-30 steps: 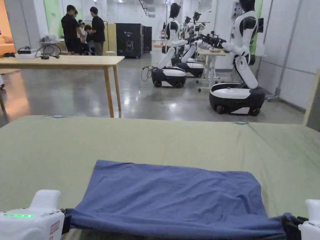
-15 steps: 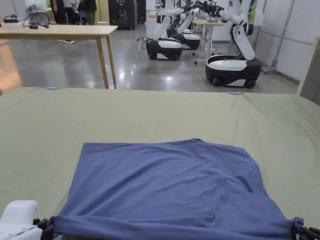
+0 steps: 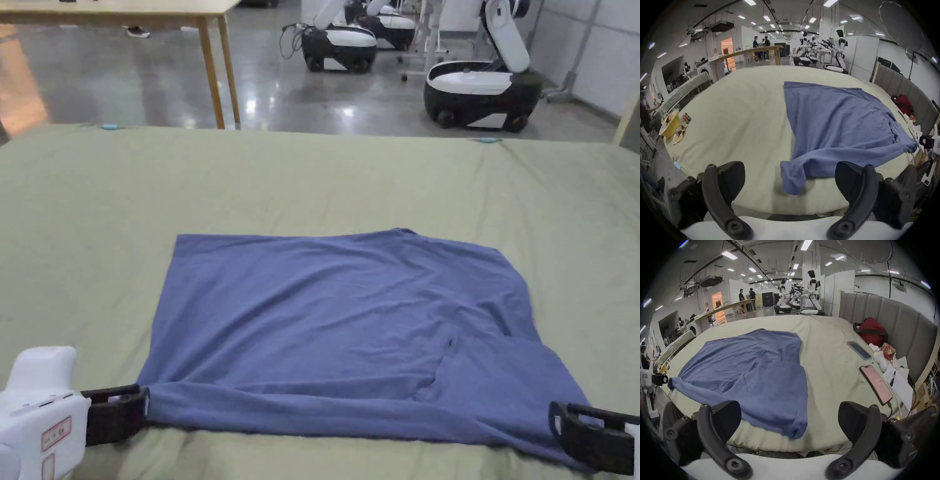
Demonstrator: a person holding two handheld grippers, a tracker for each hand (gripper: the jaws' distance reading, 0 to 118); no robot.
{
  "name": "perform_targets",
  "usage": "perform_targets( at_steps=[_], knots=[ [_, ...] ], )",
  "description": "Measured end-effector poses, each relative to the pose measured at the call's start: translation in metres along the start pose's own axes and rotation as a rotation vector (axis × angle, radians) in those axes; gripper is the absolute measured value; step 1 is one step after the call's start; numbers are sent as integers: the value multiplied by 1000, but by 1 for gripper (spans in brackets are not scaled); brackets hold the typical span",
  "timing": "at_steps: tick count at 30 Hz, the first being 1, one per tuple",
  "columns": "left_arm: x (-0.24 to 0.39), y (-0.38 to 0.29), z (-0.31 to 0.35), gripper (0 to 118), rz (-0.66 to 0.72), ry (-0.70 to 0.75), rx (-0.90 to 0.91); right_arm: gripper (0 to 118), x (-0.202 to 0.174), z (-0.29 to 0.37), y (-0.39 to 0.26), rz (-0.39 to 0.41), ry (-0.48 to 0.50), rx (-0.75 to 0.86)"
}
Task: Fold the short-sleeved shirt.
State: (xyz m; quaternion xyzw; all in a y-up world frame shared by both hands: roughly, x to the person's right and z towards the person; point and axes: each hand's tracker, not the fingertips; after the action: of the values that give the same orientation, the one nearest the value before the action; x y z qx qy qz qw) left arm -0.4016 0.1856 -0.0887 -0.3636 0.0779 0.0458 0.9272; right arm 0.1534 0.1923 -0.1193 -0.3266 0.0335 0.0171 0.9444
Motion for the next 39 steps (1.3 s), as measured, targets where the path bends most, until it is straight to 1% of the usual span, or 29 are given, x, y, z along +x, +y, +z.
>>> perform_targets(
  at_steps=[1, 2, 3, 4, 5, 6, 7, 8, 12, 13, 14, 15, 16, 18, 21, 22, 23, 24, 25, 26, 27, 28, 29, 30, 31, 33, 36, 38, 39],
  knots=[
    [-1, 1, 6, 103, 10, 3, 19, 112, 1, 3, 1, -4, 0, 14],
    [-3, 1, 15, 91, 21, 5, 30, 96, 2, 8, 3, -19, -12, 34],
    [-4, 2, 21, 73, 32, 15, 49, 62, 3, 13, 4, -32, -8, 52],
    [-5, 3, 29, 34, 46, 29, 88, 11, 6, 17, 6, -44, -3, 74],
    [-6, 3, 34, 34, 35, 25, 97, 11, 8, 19, 8, -44, -11, 70],
    [-7, 4, 36, 23, 35, 16, 84, 5, 8, 20, 8, -47, -26, 79],
    [-7, 4, 36, 5, 39, 10, 82, 3, 9, 22, 8, -45, -41, 99],
    [-7, 3, 36, 2, 51, -2, 90, 3, 10, 23, 9, -44, -34, 85],
    [-6, 2, 25, 2, 40, -29, 38, 3, 20, 18, -1, -51, -33, 65],
    [-5, 2, 21, 9, 30, -29, 13, 3, 20, 17, -3, -50, -37, 58],
    [-7, 1, 14, 34, 34, -33, -5, 3, 22, 16, -6, -55, -40, 54],
    [-7, 0, 7, 78, 39, -39, -24, 3, 24, 15, -8, -62, -36, 46],
    [-8, -1, -3, 111, 53, -69, -66, 3, 20, 15, -8, -72, -38, 38],
    [-11, -1, -13, 107, 80, -81, -66, 3, 24, 14, -10, -80, -35, 22],
    [-8, -2, -36, 107, 46, -49, -109, 3, 26, 12, -12, -88, -34, 8],
    [-7, -3, -40, 102, 38, -51, -128, 3, 27, 12, -12, -87, -34, -1],
    [-5, -3, -44, 92, 38, -64, -132, 3, 26, 12, -12, -83, -37, -7],
    [-4, -4, -44, 75, 41, -71, -129, 3, 26, 12, -12, -80, -37, -10],
    [-2, -4, -44, 43, 46, -83, -127, 3, 26, 12, -12, -76, -35, -16],
    [-1, -3, -42, 17, 48, -104, -128, 3, 26, 12, -12, -73, -32, -23],
    [2, -3, -42, 10, 53, -126, -122, 4, 27, 11, -12, -71, -30, -25],
    [4, -3, -41, 10, 53, -122, -113, 21, 29, 11, -12, -69, -23, -23],
    [10, -1, -42, 10, -7, -83, -131, 57, 30, 12, -13, -60, 12, -6],
    [11, -1, -41, 10, -24, -82, -125, 100, 30, 12, -13, -56, 50, 11],
    [11, -2, -41, 10, -7, -89, -117, 118, 29, 9, -12, -54, 58, -5],
    [9, -2, -42, 10, 4, -89, -124, 118, 27, 2, -13, -19, 77, -46],
    [7, -1, -43, 10, 25, -94, -125, 118, 21, -15, -15, 53, 61, -91],
    [11, 0, -37, 10, 26, -92, -122, 117, 20, -24, -16, 59, 59, -103],
    [11, 1, -37, 10, 25, -91, -124, 114, 21, -28, -16, 59, 61, -109]
  ],
)
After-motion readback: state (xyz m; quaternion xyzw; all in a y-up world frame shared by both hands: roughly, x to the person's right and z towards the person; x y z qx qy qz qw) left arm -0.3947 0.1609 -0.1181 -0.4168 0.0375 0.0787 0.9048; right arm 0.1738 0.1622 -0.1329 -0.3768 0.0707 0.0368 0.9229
